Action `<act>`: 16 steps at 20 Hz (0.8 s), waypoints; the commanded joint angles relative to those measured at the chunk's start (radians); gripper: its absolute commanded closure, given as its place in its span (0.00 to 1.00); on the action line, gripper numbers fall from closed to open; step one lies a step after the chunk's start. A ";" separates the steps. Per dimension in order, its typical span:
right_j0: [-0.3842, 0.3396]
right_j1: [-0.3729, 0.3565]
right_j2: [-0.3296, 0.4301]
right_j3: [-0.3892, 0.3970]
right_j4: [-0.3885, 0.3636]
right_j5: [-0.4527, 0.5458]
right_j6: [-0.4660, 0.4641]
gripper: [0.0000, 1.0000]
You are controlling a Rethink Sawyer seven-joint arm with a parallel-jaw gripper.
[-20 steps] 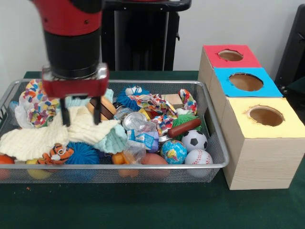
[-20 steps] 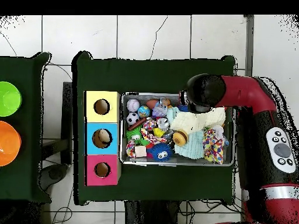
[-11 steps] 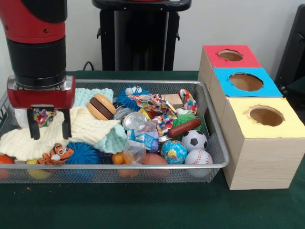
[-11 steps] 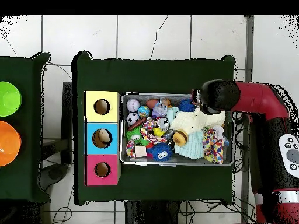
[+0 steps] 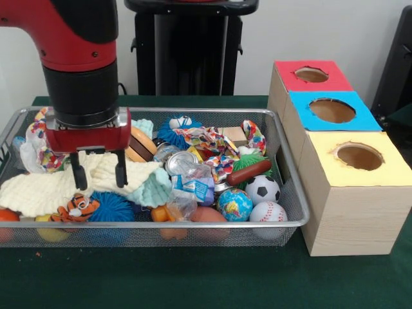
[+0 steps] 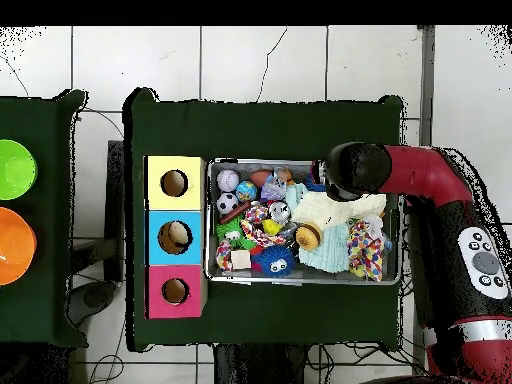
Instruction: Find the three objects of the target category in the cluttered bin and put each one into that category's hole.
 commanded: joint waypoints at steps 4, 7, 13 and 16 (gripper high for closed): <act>0.002 -0.005 -0.010 0.091 -0.181 -0.173 -0.220 0.00; 0.006 -0.032 -0.025 0.099 -0.218 -0.183 -0.222 0.00; -0.018 0.016 -0.006 0.139 -0.184 -0.188 -0.166 0.00; -0.032 0.093 -0.013 0.142 -0.137 -0.134 -0.137 0.00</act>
